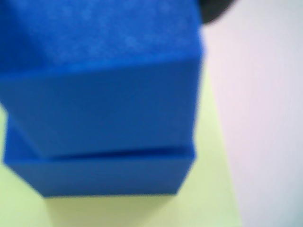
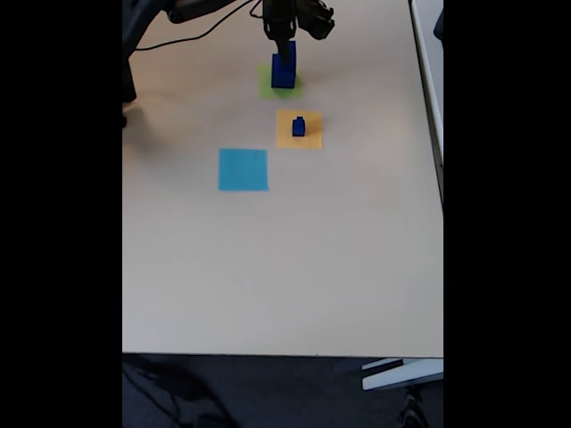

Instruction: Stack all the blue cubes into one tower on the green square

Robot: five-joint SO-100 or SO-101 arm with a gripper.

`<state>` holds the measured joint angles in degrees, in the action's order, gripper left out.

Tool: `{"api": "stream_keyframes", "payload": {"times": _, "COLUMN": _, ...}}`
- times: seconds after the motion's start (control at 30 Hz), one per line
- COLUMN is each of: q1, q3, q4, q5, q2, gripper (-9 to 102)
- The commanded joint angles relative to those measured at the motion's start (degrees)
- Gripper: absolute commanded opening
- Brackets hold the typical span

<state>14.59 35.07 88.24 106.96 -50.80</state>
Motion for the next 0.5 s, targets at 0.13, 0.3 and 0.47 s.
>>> {"api": "stream_keyframes", "payload": {"times": 0.13, "q1": -0.09, "q3": -0.26, "q4": 0.79, "q5": 0.70, "q2": -1.05, "gripper": 5}}
{"api": "stream_keyframes", "payload": {"times": 0.3, "q1": -0.26, "q3": -0.18, "q4": 1.05, "q5": 0.70, "q2": -1.14, "gripper": 5}}
{"api": "stream_keyframes", "payload": {"times": 0.47, "q1": -0.35, "q3": 0.26, "q4": 0.97, "q5": 0.70, "q2": -1.14, "gripper": 12}}
